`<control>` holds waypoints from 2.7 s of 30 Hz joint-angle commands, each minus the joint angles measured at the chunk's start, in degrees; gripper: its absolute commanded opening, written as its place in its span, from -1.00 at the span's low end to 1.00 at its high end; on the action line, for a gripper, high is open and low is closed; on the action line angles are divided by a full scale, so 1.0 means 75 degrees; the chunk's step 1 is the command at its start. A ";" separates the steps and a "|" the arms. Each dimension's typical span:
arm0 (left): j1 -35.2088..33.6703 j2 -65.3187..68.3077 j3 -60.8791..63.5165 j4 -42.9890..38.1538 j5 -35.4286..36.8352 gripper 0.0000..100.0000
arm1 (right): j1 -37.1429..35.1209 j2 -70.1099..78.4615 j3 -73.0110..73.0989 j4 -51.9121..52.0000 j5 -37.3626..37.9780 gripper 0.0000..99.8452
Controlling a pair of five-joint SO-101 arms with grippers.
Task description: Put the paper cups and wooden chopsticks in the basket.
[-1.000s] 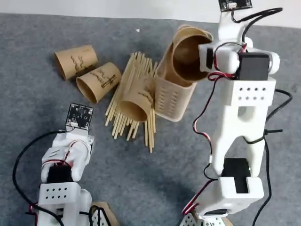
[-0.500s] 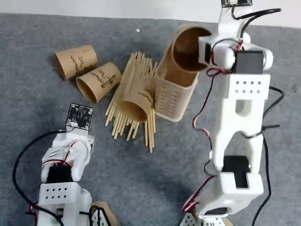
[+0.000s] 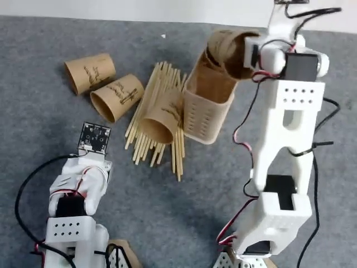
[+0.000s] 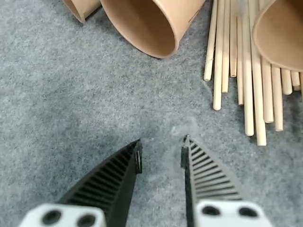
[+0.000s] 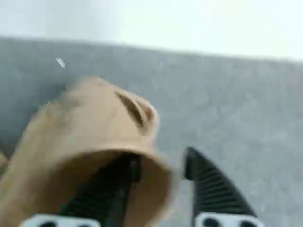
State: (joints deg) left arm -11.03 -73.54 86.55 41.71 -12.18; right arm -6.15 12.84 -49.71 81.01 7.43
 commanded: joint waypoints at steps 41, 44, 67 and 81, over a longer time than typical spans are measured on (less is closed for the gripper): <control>0.2385 0.7097 -0.6277 -0.0574 -0.1782 -0.52 | 0.1436 -1.3439 1.6111 -0.0756 0.1852 -0.64; 0.2432 0.7824 -0.6300 -0.1571 -0.1782 -0.52 | 0.1553 -1.4236 1.6275 -0.0768 0.1852 -0.64; 0.1694 0.8574 -1.0204 0.1735 -0.1770 -0.99 | 0.1530 -1.4705 1.6322 -0.0791 0.1852 -0.64; 0.3815 0.8469 -1.7037 0.6740 -0.1758 -0.99 | 0.1506 -1.4763 1.8643 -0.3112 0.0879 -0.64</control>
State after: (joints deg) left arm 7.34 -7.69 -30.55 87.34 -25.27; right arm 4.84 -97.67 84.88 63.69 17.89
